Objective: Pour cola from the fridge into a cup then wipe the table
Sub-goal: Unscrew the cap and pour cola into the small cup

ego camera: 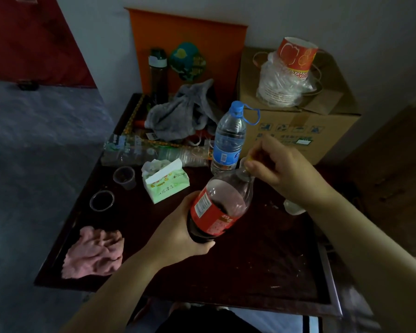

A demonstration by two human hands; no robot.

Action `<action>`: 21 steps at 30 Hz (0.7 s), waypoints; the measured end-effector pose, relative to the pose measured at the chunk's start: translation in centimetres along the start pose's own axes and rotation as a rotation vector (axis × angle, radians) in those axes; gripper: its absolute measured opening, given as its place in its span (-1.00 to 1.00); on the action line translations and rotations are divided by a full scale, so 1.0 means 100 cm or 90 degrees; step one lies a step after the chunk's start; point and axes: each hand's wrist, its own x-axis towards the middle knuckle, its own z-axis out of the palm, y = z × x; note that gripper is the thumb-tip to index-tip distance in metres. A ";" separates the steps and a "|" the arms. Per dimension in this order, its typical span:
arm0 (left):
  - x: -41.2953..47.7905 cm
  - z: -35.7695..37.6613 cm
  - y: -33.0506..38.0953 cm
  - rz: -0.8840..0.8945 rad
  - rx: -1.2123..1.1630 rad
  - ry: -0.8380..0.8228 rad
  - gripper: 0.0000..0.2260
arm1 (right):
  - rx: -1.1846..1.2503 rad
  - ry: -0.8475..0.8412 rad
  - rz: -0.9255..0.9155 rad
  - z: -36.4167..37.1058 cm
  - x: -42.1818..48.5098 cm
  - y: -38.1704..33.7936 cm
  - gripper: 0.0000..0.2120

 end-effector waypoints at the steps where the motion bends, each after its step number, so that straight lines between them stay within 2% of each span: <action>1: 0.000 0.001 0.001 -0.004 0.005 0.010 -0.15 | -0.054 0.002 0.012 0.000 0.001 0.001 -0.75; 4: 0.001 0.006 0.002 0.007 0.073 0.071 -0.21 | -0.239 0.045 0.138 0.006 0.003 -0.003 -0.68; 6: 0.002 0.009 -0.001 0.017 0.139 0.116 -0.21 | -0.304 0.042 0.245 0.010 0.004 -0.006 -0.63; 7: 0.002 0.010 -0.003 0.022 0.153 0.127 -0.19 | -0.316 0.047 0.259 0.012 0.005 -0.006 -0.62; 9: 0.002 0.010 -0.003 0.031 0.139 0.121 -0.18 | -0.289 0.092 0.217 0.014 0.006 -0.006 -0.64; 12: 0.000 0.006 -0.001 0.035 0.058 0.083 -0.19 | -0.203 0.153 0.039 0.017 0.005 -0.008 -0.71; 15: -0.002 0.002 0.003 0.021 0.027 0.072 -0.17 | -0.062 0.107 -0.101 0.010 0.003 -0.003 -0.71; 17: -0.003 0.002 0.004 0.026 0.047 0.077 -0.20 | -0.051 0.077 -0.146 0.005 0.001 0.003 -0.67; 19: -0.003 0.004 0.004 0.027 0.108 0.104 -0.21 | -0.150 0.094 -0.114 0.007 -0.001 0.005 -0.68; 21: -0.002 0.006 0.001 0.042 0.203 0.152 -0.18 | -0.250 0.111 0.058 0.010 0.001 -0.001 -0.68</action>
